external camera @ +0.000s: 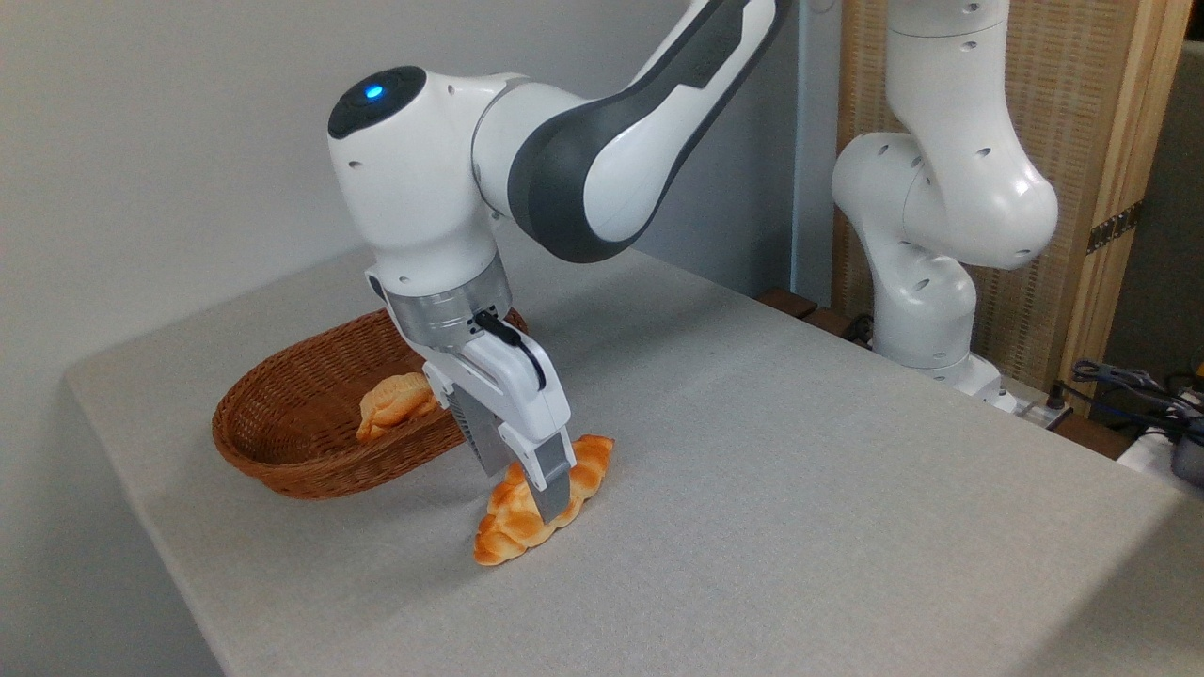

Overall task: Put bread into the basket
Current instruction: 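Lower the gripper onto the braided bread roll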

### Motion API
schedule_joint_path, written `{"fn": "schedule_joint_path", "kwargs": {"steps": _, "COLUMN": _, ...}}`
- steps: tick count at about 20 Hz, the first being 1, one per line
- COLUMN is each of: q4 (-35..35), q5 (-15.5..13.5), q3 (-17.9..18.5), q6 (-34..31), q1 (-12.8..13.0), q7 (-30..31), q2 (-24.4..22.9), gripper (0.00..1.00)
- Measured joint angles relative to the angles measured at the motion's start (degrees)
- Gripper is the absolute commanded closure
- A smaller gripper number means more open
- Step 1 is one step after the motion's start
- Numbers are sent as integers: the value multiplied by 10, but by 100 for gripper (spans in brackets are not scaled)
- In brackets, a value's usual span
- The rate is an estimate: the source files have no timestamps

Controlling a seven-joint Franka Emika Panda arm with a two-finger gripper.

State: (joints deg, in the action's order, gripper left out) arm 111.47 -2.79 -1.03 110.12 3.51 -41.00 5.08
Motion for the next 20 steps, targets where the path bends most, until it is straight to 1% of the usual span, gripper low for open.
{"fn": "schedule_joint_path", "kwargs": {"steps": 6, "q4": 1, "q5": 0, "q3": -13, "q6": 0, "q1": 1, "q7": 0, "q2": 11, "gripper": 0}}
{"fn": "schedule_joint_path", "kwargs": {"steps": 18, "q4": 1, "q5": 2, "q3": -10, "q6": 0, "q1": 0, "q7": -1, "q2": 7, "gripper": 0}}
{"fn": "schedule_joint_path", "kwargs": {"steps": 20, "q4": 1, "q5": 9, "q3": -10, "q6": 0, "q1": 0, "q7": -1, "q2": 7, "gripper": 0}}
